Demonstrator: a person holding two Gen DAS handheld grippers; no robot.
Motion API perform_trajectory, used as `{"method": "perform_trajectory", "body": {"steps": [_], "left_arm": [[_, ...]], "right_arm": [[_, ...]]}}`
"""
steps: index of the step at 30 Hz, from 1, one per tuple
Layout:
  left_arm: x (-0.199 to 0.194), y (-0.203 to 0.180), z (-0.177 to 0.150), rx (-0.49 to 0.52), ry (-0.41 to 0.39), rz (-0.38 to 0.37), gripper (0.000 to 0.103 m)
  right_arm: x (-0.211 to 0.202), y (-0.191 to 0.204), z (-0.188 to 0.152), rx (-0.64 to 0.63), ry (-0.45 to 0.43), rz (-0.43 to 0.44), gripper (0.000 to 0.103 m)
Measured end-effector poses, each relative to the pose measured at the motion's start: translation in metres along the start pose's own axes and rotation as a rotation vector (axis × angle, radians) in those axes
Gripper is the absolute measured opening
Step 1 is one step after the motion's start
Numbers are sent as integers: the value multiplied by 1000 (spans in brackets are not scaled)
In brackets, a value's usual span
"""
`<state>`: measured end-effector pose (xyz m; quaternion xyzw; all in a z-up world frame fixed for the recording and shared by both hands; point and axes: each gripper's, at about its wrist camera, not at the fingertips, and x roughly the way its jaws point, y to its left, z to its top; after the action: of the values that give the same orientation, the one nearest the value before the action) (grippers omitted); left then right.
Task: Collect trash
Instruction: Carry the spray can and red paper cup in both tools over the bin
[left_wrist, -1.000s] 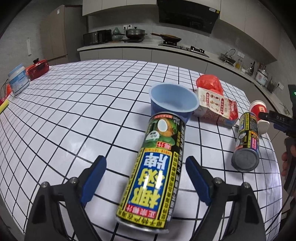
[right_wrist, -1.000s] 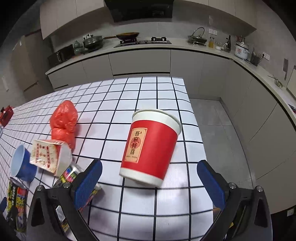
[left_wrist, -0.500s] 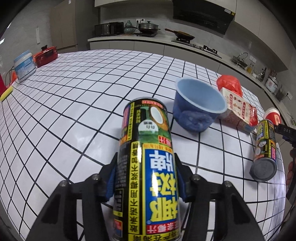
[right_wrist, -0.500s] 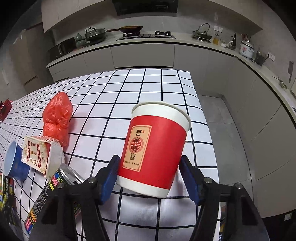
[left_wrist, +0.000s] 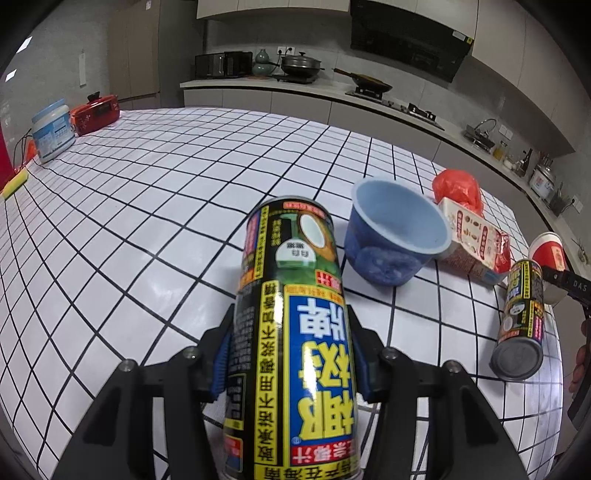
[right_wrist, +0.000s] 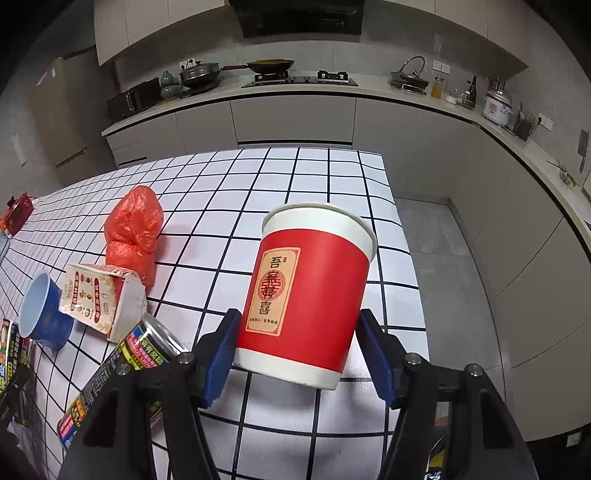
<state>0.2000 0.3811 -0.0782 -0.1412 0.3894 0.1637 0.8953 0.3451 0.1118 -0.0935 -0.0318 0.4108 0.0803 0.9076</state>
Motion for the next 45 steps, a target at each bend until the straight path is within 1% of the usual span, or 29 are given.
{"method": "perform_trajectory", "body": {"steps": [5, 11, 18, 23, 27, 34, 40, 45], "left_arm": [[1, 6, 1, -24, -1, 7, 54], [-6, 6, 1, -34, -14, 15, 54], [-17, -1, -4, -29, -25, 14, 54], [-32, -16, -10, -12, -41, -1, 54], [-46, -36, -18, 6, -53, -21, 54], [-70, -89, -37, 58, -64, -71, 54], [-84, -141, -55, 103, -62, -115, 54], [-94, -188, -73, 145, -54, -161, 54]], "right_arm": [[-8, 2, -4, -15, -7, 0, 65], [-19, -1, -11, -26, -13, 8, 64], [-37, -9, -19, -26, -30, 21, 64], [-57, -23, -29, -21, -50, 27, 64], [-74, -41, -41, -8, -60, 34, 64], [-102, -84, -66, 13, -72, 37, 64], [-122, -135, -90, 41, -69, 19, 64], [-137, -184, -111, 66, -62, -11, 64]]}}
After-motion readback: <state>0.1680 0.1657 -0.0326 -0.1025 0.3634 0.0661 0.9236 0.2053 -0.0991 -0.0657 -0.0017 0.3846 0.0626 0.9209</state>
